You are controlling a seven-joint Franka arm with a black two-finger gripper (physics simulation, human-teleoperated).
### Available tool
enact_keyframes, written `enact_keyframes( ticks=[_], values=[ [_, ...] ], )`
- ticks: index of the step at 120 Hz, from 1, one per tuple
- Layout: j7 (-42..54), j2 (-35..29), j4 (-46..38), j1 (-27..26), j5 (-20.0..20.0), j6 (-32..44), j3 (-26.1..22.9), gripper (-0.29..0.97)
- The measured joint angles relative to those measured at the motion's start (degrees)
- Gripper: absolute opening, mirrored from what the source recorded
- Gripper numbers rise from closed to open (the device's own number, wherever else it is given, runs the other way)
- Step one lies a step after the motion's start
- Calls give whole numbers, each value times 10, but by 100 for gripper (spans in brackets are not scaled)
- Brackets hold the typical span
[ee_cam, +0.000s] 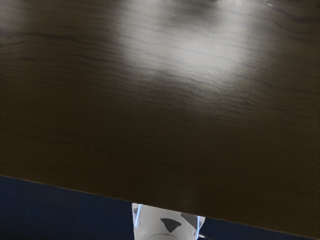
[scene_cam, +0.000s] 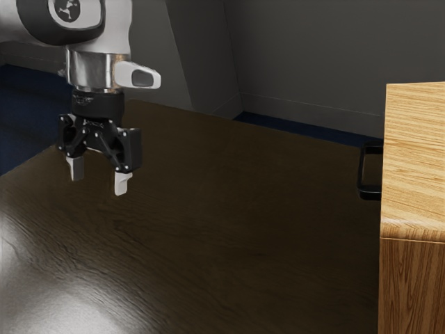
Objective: Pull the drawer handle with one arm to open the drawer
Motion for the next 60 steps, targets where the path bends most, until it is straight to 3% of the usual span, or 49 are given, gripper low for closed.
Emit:
enact_keyframes(
  ticks=[25, 60],
  values=[
    [-31, -31, -60, 35, -2, 190, -7, 68],
    [-59, -32, -61, 67, -6, 275, -4, 68]
  ],
)
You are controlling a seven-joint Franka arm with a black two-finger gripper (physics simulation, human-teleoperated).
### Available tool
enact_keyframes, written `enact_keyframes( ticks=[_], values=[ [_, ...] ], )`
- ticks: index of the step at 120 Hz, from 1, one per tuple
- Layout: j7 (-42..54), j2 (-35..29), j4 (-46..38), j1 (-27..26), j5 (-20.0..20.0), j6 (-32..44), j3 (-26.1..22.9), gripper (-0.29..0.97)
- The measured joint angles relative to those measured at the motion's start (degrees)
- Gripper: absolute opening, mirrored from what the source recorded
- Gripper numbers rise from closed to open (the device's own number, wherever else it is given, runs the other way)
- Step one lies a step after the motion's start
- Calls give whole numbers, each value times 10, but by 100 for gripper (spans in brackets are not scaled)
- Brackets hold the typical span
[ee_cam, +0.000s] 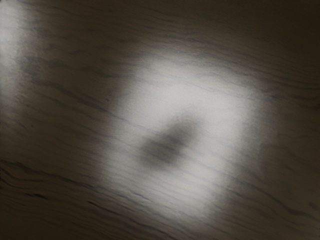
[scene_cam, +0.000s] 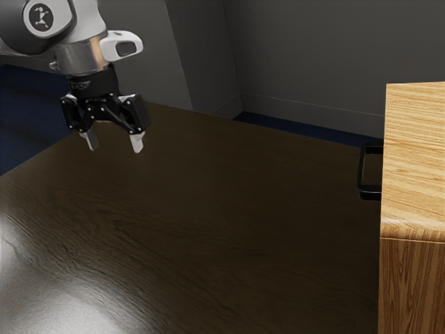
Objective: Pull the drawer handle with one arm to open the drawer
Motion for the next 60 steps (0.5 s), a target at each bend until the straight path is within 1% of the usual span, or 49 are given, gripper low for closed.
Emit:
enact_keyframes(
  ticks=[6, 20, 29, 35, 40, 47, 51, 60],
  values=[
    [-4, -1, 11, 4, 0, 4, 0, 68],
    [-11, -2, 119, 20, 7, -12, -11, 68],
    [-15, 9, 137, 41, 7, -4, -26, 68],
    [-18, 29, 140, 44, -3, 11, -29, 68],
    [-20, 50, 141, 25, -20, 27, -30, 68],
    [-23, 74, 141, -31, -39, 49, -31, 68],
    [-24, 83, 141, -54, -47, 60, -32, 68],
    [-27, 98, 141, -65, -64, 81, -32, 68]
  ],
)
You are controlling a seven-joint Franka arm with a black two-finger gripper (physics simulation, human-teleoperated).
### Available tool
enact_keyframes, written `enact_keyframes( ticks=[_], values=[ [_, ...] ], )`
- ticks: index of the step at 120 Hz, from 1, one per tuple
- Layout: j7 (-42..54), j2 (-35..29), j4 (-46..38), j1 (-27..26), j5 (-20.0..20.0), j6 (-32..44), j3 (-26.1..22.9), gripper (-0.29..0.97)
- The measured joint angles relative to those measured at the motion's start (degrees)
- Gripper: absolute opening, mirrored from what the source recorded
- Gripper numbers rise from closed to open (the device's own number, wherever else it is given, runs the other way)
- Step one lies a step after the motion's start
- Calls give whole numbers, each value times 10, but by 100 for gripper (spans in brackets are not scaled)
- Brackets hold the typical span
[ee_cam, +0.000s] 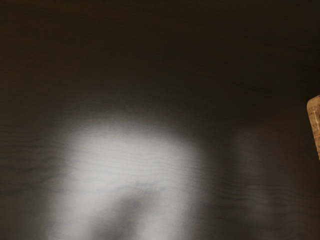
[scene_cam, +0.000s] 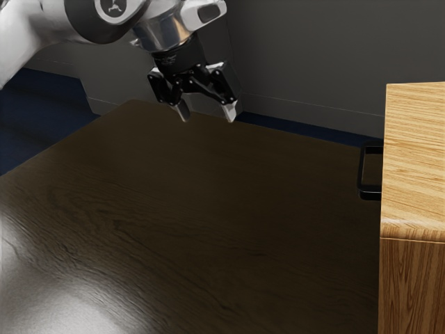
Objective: Pull the drawer handle with one arm to open the drawer
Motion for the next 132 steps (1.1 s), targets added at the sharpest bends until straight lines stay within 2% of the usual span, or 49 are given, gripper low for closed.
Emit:
enact_keyframes(
  ticks=[26, 78, 115, 132],
  values=[
    [-7, 25, 0, 3, -39, 52, 0, 68],
    [-17, 57, 1, -1, -116, 105, -44, 68],
    [-21, 26, -35, -22, -185, 113, -45, 68],
    [-27, 25, -50, -24, -205, 110, -45, 68]
  ],
)
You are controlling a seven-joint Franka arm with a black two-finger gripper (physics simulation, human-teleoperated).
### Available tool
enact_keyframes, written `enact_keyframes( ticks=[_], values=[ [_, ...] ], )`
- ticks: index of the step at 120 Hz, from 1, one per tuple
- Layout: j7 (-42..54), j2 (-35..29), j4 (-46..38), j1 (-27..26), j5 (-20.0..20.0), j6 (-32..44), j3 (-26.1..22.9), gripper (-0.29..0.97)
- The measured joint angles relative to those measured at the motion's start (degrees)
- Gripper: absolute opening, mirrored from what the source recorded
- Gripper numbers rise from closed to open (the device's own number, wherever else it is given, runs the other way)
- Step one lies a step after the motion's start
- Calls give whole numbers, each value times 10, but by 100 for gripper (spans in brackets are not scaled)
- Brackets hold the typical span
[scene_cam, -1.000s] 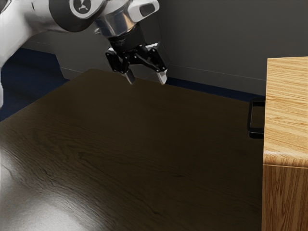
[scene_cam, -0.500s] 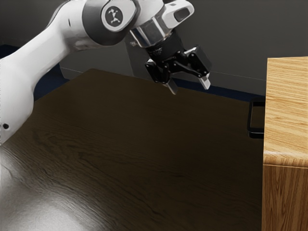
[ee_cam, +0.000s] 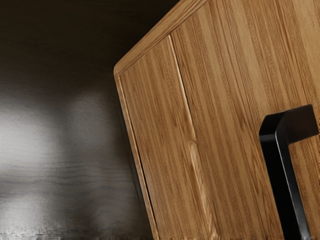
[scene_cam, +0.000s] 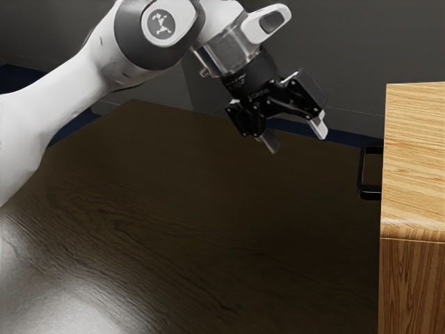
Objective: Pull the drawer handle with one arm to open the drawer
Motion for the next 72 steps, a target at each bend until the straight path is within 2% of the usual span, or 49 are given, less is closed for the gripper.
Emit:
enact_keyframes(
  ticks=[42, 72],
  values=[
    [-37, -22, -44, -5, -24, -7, -4, 68],
    [-52, -8, -43, -22, -34, 15, -5, 68]
  ],
)
